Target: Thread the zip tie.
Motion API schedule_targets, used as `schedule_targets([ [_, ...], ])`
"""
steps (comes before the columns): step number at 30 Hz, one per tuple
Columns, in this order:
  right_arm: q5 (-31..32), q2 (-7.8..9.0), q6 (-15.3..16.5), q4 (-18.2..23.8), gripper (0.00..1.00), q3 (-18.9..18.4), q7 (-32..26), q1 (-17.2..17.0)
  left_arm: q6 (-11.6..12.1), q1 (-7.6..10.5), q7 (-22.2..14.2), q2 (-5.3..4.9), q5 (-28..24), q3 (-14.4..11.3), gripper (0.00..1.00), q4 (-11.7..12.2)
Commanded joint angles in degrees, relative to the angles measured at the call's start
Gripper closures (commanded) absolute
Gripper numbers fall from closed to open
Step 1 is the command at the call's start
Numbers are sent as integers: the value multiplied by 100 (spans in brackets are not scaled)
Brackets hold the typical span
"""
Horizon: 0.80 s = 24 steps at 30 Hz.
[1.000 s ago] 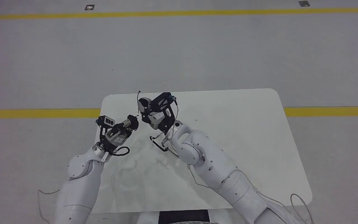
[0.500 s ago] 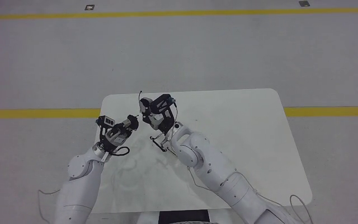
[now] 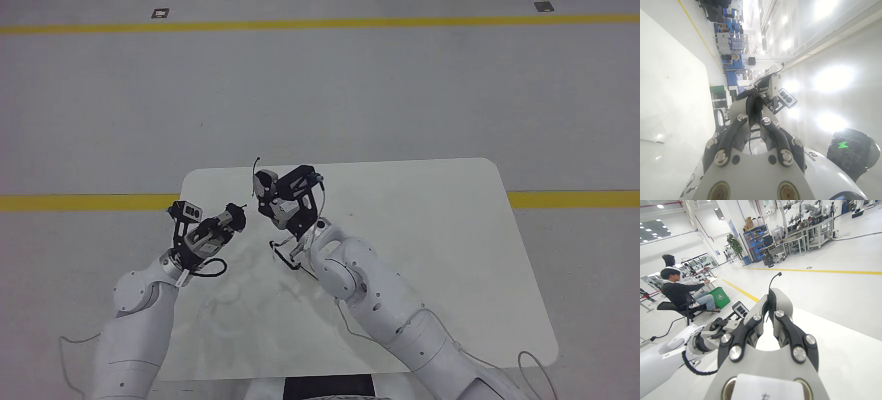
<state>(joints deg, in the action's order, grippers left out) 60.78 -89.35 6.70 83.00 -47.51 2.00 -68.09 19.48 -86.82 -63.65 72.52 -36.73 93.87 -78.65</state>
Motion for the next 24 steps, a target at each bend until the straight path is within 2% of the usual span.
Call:
schedule_targets([
  [1,-32,2,60,9,100,-24,-23,-7,0,32,-116,37,-64,49,100,70],
  [4,-29,3,74,18,100,-38,-15,-6,0,97,-314,89,-41,131,100,133],
  [24,95,-15,194,118,100,66,41,-95,0,97,-314,89,-41,131,100,133],
])
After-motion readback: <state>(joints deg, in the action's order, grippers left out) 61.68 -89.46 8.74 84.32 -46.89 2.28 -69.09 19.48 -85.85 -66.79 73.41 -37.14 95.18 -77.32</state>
